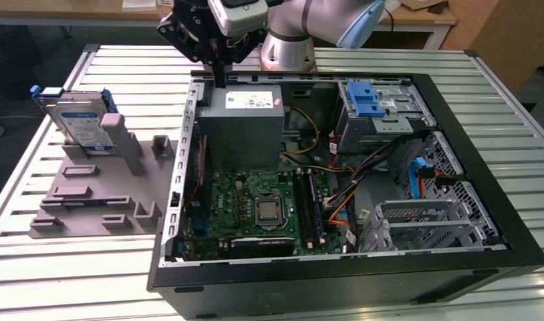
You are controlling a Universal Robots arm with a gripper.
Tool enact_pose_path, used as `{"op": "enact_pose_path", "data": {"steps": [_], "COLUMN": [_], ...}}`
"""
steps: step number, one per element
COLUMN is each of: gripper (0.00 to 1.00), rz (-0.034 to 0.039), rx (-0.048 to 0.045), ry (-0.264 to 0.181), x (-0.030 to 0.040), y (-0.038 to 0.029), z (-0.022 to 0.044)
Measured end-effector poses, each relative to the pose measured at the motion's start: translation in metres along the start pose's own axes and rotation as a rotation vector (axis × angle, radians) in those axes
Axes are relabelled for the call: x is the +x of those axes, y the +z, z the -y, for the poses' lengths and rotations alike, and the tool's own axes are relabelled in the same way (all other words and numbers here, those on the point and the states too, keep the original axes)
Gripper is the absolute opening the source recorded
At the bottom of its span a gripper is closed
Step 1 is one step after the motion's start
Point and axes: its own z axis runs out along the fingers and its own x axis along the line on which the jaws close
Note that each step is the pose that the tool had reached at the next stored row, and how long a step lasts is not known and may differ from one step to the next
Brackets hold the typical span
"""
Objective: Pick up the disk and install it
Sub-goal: 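Reach for the disk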
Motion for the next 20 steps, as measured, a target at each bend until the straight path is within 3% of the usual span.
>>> {"op": "enact_pose_path", "data": {"steps": [12, 20], "gripper": [0.11, 0.11], "rz": [0.0001, 0.0000], "rx": [0.0000, 0.0001], "ry": [0.000, 0.000], "x": [0.0081, 0.0092], "y": [0.0000, -0.0001], "z": [-0.0028, -0.0027]}}
